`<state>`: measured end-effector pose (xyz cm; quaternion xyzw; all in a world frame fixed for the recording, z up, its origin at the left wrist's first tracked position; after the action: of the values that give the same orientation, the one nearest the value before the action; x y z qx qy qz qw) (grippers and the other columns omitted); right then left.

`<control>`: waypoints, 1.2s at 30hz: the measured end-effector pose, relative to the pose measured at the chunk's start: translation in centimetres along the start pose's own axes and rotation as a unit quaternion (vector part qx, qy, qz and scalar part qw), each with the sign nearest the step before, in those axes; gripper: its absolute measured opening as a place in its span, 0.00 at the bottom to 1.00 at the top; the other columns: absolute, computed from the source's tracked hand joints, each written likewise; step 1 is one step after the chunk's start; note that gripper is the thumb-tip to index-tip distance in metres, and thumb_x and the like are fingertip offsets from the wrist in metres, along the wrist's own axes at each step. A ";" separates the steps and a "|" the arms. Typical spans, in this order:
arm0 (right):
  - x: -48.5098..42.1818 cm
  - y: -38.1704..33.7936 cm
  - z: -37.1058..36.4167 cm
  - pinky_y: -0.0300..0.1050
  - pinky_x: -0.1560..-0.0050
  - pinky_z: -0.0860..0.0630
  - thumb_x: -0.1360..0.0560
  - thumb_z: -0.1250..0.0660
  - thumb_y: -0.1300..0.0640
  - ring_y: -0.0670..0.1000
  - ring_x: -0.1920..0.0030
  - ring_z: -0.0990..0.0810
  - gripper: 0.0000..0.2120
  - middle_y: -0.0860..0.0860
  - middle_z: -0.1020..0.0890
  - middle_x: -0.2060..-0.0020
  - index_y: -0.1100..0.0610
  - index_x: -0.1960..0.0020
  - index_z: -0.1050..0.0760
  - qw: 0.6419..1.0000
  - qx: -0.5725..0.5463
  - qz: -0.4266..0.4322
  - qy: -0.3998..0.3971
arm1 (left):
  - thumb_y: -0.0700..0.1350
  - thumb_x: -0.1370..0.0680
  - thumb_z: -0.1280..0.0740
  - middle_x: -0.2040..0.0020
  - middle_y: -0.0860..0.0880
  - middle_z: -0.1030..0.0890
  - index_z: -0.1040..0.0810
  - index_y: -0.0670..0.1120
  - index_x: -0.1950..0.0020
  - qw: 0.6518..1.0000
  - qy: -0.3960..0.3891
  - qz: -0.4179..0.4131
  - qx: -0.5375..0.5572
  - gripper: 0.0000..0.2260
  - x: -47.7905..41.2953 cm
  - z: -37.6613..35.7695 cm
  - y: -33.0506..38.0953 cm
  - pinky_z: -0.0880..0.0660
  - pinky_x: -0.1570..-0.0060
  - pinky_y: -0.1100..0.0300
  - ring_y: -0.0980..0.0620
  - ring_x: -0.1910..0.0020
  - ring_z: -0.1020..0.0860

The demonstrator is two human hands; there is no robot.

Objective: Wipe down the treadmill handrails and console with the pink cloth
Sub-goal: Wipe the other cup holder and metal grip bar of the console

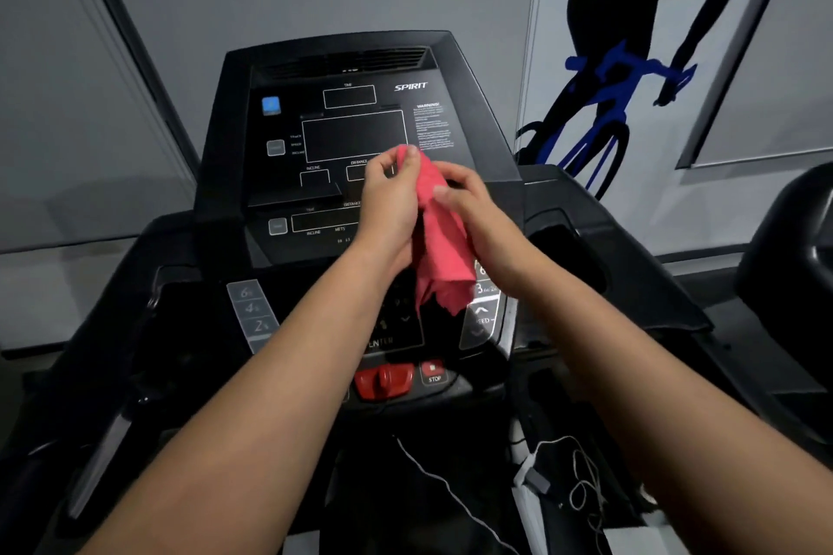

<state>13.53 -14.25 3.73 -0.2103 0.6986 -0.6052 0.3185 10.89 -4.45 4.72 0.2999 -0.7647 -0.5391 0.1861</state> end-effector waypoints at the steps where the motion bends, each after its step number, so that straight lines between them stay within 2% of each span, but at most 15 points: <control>1: 0.1 0.0 -0.2 0.39 0.50 0.22 0.28 0.33 0.53 0.44 0.51 0.21 0.22 0.47 0.24 0.46 0.46 0.36 0.35 1.000 0.020 0.010 -0.017 | 0.45 0.20 0.37 0.53 0.46 0.22 0.29 0.47 0.45 1.000 -0.013 0.010 0.015 0.05 -0.4 -0.6 0.1 0.22 0.53 0.52 0.49 0.58 0.23; 3: 0.1 -0.3 0.4 0.39 0.45 0.23 0.28 0.28 0.55 0.44 0.46 0.21 0.28 0.46 0.25 0.42 0.44 0.34 0.39 0.997 0.054 0.047 0.006 | 0.45 0.20 0.36 0.57 0.47 0.22 0.28 0.46 0.46 0.999 -0.040 0.015 0.023 0.05 -0.8 -1.8 0.5 0.22 0.54 0.52 0.51 0.60 0.23; 6: -0.2 -0.8 3.4 0.39 0.50 0.23 0.29 0.28 0.66 0.45 0.55 0.20 0.20 0.49 0.20 0.52 0.52 0.42 0.31 0.986 0.050 0.075 0.138 | 0.44 0.21 0.36 0.61 0.49 0.22 0.28 0.48 0.50 0.993 -0.117 -0.008 0.008 0.02 -0.7 -3.9 1.3 0.23 0.63 0.57 0.54 0.65 0.23; 8: -0.1 -1.1 5.8 0.41 0.52 0.23 0.27 0.31 0.67 0.47 0.58 0.21 0.13 0.52 0.19 0.57 0.57 0.45 0.27 0.977 0.050 0.065 0.198 | 0.46 0.21 0.35 0.62 0.50 0.21 0.27 0.51 0.52 0.982 -0.159 -0.057 -0.081 0.02 -0.5 -4.8 1.4 0.24 0.68 0.62 0.55 0.66 0.22; 12: 0.2 -3.3 9.9 0.42 0.46 0.22 0.24 0.37 0.65 0.49 0.49 0.18 0.10 0.55 0.16 0.48 0.60 0.45 0.21 0.964 0.058 0.101 0.239 | 0.50 0.20 0.36 0.55 0.47 0.23 0.27 0.53 0.51 0.957 -0.154 -0.109 -0.222 0.02 -1.5 -5.2 0.1 0.31 0.71 0.67 0.55 0.65 0.25; 15: -0.1 -3.8 13.9 0.47 0.51 0.20 0.24 0.35 0.53 0.52 0.54 0.17 0.09 0.57 0.16 0.51 0.54 0.47 0.20 0.953 0.093 0.093 0.272 | 0.47 0.20 0.38 0.57 0.49 0.22 0.27 0.49 0.52 0.956 -0.126 -0.099 -0.246 0.03 -2.7 -5.1 -1.8 0.32 0.73 0.71 0.56 0.66 0.26; 18: 0.1 -1.9 17.8 0.43 0.66 0.23 0.29 0.35 0.36 0.49 0.66 0.19 0.27 0.56 0.18 0.55 0.55 0.41 0.25 0.944 0.116 0.015 0.310 | 0.42 0.21 0.37 0.62 0.52 0.23 0.25 0.49 0.59 0.951 -0.103 -0.116 -0.268 0.07 -3.5 -5.2 -3.3 0.28 0.66 0.70 0.56 0.64 0.26; 20: -0.2 -0.3 18.8 0.44 0.65 0.24 0.26 0.43 0.33 0.49 0.66 0.21 0.29 0.53 0.20 0.58 0.56 0.41 0.27 0.943 0.150 -0.024 0.297 | 0.42 0.22 0.36 0.62 0.55 0.22 0.24 0.51 0.60 0.942 -0.088 -0.132 -0.296 0.08 -4.2 -5.5 -4.2 0.27 0.56 0.63 0.56 0.61 0.25; 22: -1.0 0.3 18.9 0.44 0.59 0.24 0.23 0.49 0.35 0.51 0.61 0.21 0.28 0.52 0.18 0.56 0.57 0.45 0.24 0.938 0.219 -0.015 0.267 | 0.43 0.22 0.36 0.61 0.57 0.22 0.23 0.50 0.58 0.928 -0.074 -0.142 -0.337 0.06 -4.4 -6.1 -4.9 0.29 0.55 0.63 0.56 0.59 0.24; 25: -2.4 1.7 18.0 0.33 0.66 0.26 0.20 0.42 0.48 0.47 0.62 0.22 0.13 0.47 0.20 0.58 0.55 0.48 0.26 0.940 0.249 -0.029 0.231 | 0.42 0.22 0.36 0.60 0.55 0.21 0.23 0.49 0.57 0.911 -0.058 -0.168 -0.372 0.05 -4.6 -7.5 -5.6 0.29 0.55 0.62 0.55 0.57 0.23; 26: -3.0 2.2 17.3 0.33 0.64 0.26 0.20 0.40 0.50 0.47 0.61 0.23 0.09 0.46 0.21 0.57 0.54 0.46 0.27 0.942 0.268 -0.036 0.201 | 0.42 0.22 0.36 0.59 0.53 0.21 0.23 0.48 0.57 0.910 -0.049 -0.173 -0.374 0.05 -4.7 -7.7 -5.8 0.29 0.54 0.62 0.54 0.56 0.23; 28: -4.2 3.7 15.8 0.39 0.53 0.27 0.22 0.36 0.52 0.48 0.54 0.23 0.11 0.48 0.22 0.53 0.54 0.42 0.26 0.934 0.334 -0.048 0.120 | 0.41 0.23 0.36 0.56 0.49 0.20 0.23 0.47 0.57 0.911 -0.030 -0.172 -0.373 0.05 -5.1 -7.7 -6.5 0.30 0.52 0.61 0.51 0.54 0.23; 30: -4.4 4.6 15.1 0.38 0.52 0.31 0.24 0.34 0.55 0.47 0.52 0.25 0.12 0.50 0.21 0.52 0.57 0.42 0.24 0.929 0.358 -0.043 0.081 | 0.40 0.23 0.36 0.55 0.48 0.19 0.23 0.47 0.57 0.908 -0.016 -0.168 -0.383 0.05 -5.3 -7.4 -7.2 0.29 0.51 0.60 0.50 0.53 0.22; 34: -2.8 6.3 14.9 0.34 0.57 0.29 0.26 0.30 0.60 0.40 0.62 0.23 0.03 0.45 0.20 0.61 0.55 0.52 0.22 0.960 0.271 -0.064 -0.016 | 0.41 0.23 0.36 0.53 0.47 0.19 0.22 0.47 0.56 0.900 0.009 -0.160 -0.405 0.05 -5.6 -6.9 -8.1 0.29 0.50 0.60 0.50 0.52 0.22; 36: -1.7 7.0 14.5 0.30 0.62 0.29 0.26 0.30 0.62 0.35 0.69 0.25 0.04 0.44 0.21 0.64 0.54 0.55 0.22 0.958 0.257 -0.088 -0.089 | 0.41 0.23 0.36 0.53 0.47 0.19 0.21 0.46 0.56 0.898 0.011 -0.164 -0.409 0.05 -5.7 -7.2 -8.1 0.29 0.50 0.59 0.50 0.52 0.22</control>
<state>25.56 -22.19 -3.69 -0.2352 0.4667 -0.7691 0.3680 21.58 -7.76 -0.14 0.3241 -0.4147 -0.8240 0.2099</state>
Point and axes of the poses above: each hand's wrist, its own x-axis away from the middle knuckle, its own z-axis out of the back of the hand, y = z × x, the point moved 8 cm from there along -x, towards the middle knuckle
